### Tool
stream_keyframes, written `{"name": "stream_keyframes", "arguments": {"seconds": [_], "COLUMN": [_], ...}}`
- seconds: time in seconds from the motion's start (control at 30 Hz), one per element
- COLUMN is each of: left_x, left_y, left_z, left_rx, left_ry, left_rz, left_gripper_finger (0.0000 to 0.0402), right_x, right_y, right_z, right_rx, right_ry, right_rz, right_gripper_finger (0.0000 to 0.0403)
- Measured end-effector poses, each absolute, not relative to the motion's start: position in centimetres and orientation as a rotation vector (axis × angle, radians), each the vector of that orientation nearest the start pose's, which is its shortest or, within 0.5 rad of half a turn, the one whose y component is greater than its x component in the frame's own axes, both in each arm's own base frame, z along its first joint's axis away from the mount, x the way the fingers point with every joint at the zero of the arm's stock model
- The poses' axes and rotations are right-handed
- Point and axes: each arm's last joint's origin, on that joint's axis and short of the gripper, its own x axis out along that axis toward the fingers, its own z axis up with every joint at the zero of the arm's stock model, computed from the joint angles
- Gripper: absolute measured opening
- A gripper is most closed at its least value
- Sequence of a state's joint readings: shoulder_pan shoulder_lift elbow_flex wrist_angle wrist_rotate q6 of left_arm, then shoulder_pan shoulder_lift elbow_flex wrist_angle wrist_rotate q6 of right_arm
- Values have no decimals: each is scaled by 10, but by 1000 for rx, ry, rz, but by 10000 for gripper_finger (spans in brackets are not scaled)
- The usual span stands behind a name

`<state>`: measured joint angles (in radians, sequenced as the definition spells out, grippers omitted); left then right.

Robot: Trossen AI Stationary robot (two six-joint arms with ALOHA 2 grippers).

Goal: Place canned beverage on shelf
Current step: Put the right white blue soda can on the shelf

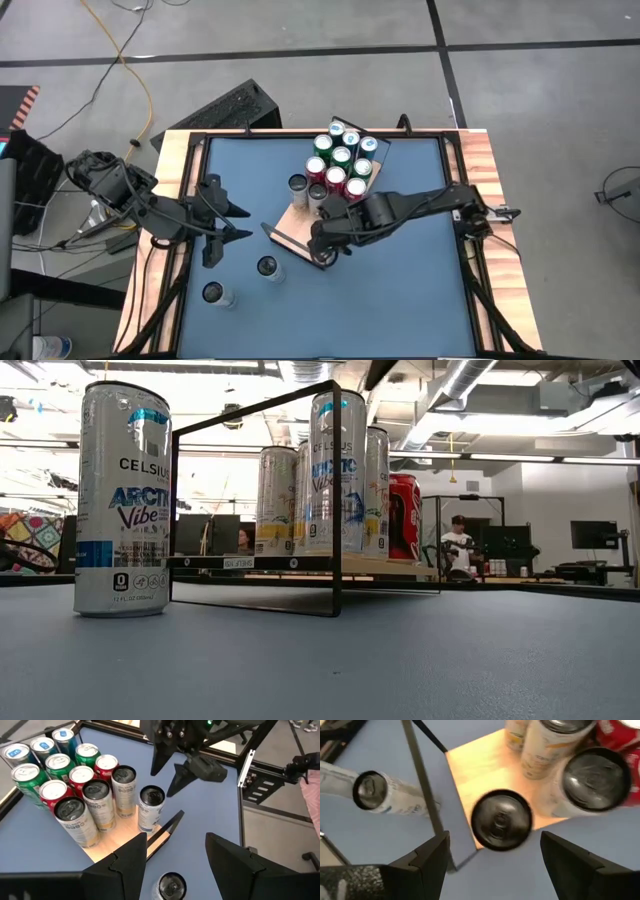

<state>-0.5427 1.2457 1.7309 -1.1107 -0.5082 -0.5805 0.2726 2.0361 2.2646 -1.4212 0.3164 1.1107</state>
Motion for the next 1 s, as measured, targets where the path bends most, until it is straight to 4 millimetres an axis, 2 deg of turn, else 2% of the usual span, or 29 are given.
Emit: {"name": "stream_keyframes", "arguments": {"seconds": [0.13, 0.67, 1.0], "left_x": [178, 178, 178], "left_y": [-91, -91, -91], "left_z": [467, 466, 466], "left_rx": [-256, -261, -254], "left_ry": [527, 530, 538], "left_rz": [124, 119, 121], "left_gripper_finger": [187, 187, 187], "right_x": [388, 407, 410], "right_y": [99, 97, 89], "right_z": [364, 335, 333], "right_rx": [651, 626, 631], "right_ry": [954, 1008, 1010], "right_rz": [-644, -697, -716], "right_gripper_finger": [295, 295, 295]}}
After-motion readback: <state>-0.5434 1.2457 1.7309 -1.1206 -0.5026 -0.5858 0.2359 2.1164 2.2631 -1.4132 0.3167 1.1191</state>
